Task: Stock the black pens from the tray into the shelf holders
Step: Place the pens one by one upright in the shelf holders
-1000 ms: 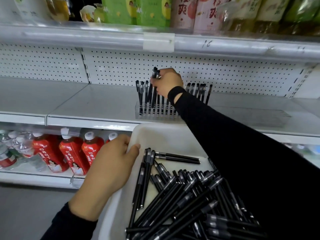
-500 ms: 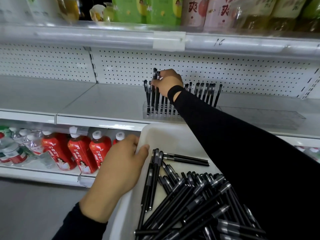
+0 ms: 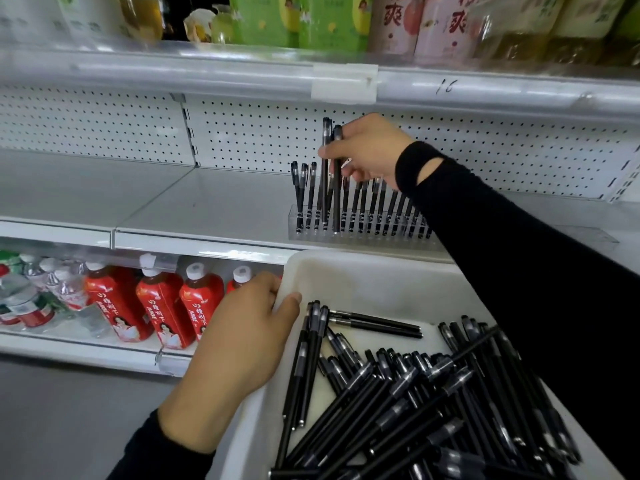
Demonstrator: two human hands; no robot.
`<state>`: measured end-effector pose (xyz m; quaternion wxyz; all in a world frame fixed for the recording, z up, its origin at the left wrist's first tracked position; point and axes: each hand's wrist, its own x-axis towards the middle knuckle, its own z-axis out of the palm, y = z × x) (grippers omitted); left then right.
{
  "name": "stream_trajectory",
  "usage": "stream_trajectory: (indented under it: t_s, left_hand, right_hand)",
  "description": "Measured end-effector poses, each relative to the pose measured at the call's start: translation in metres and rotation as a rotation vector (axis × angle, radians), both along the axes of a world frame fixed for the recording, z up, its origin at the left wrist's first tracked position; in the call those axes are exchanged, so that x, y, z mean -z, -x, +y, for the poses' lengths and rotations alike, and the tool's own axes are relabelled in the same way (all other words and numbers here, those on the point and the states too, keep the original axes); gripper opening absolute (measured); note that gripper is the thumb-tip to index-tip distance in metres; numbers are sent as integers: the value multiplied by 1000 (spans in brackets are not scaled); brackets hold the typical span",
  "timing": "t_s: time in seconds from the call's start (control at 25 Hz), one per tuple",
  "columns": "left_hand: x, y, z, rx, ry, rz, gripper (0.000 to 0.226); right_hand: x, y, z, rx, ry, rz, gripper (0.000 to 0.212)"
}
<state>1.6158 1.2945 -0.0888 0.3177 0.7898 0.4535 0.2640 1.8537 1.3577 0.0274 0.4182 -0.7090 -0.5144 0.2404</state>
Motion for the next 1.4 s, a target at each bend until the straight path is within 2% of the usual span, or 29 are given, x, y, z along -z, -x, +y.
stream_trajectory:
  t_s: [0.12,0.2,0.32,0.4,0.56,0.64,0.72,0.88,0.96,1.12,1.24,1.4]
  left_hand:
    - [0,0,-1,18,5,-12,20]
    - [0,0,-2,23,12,-21,19]
    - [1,1,0,16,3,-13,20]
    - [0,1,1,14,4,-4,20]
    - [0,0,0,8,-4,10,20]
    - [0,1,-1,15,-7,1,20]
    - [0,2,-1,18,3,-12,20]
    - [0,2,-1,17,11,-22,19]
    - [0,1,-2,16,13,-15,19]
    - [-1,1,-2,-2,11,-21,19]
    - [0,2,-2,-1,6,-23,19]
    - [2,3,1,5,2,-35,19]
  right_hand:
    - [-17,1,-19,-118,88,-29,28]
    - [-24,6,-36,-370,298,-116,14]
    - [-10,22,-51,-657,634,-381,16]
    - [10,35,-51,-706,766,-595,19]
    - [28,46,-51,-720,877,-708,17]
    - [23,44,-53,-711,838,-690,18]
    - [12,36,-52,-653,676,-560,21]
    - [-13,11,-38,-341,179,59,24]
    - [-12,6,-21,-165,-11,224,24]
    - [14,6,26,55,-85,207,27]
    - [37,0,55,138,-42,-16,16]
    - [51,-4,74,193,-10,-192,18]
